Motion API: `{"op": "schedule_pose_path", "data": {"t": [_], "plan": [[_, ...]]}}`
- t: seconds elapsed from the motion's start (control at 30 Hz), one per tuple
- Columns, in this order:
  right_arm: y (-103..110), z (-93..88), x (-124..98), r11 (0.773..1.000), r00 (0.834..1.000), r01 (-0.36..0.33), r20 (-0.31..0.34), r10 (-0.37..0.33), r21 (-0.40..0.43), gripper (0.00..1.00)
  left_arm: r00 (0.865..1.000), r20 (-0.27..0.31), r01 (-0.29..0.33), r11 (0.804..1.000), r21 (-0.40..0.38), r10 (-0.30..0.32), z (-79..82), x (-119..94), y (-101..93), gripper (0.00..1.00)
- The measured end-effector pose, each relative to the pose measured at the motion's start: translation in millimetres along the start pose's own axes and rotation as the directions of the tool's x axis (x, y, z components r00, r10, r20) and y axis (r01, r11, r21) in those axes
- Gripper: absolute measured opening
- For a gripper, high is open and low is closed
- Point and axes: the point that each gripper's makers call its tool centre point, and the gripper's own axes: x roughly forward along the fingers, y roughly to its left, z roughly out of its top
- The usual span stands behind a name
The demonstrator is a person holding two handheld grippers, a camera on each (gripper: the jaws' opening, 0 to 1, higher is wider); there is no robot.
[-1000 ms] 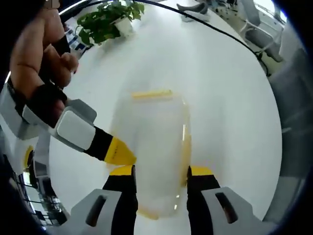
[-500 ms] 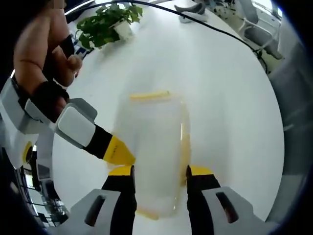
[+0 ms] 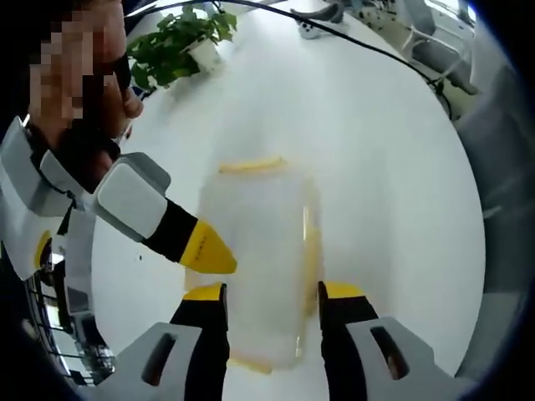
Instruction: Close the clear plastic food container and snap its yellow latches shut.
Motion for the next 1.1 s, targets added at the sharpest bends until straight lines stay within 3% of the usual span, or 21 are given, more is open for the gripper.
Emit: {"op": "schedule_pose_path", "data": {"t": [0.5,1.1], "plan": [[8.6,-15.1,-10.5,0.999,1.0,0.01,-0.008,-0.011,-0.049,0.43,0.996,-0.003,0.085,0.996,-0.04,-0.085,-2.2,-11.8,-12.0,0.44],[29.2,-26.3,-17.5,0.996,1.0,0.024,-0.014,-0.025,-0.088,0.52,0.995,0.013,0.103,0.988,-0.118,-0.102,-13.1,-23.7,11.8,0.56]]}}
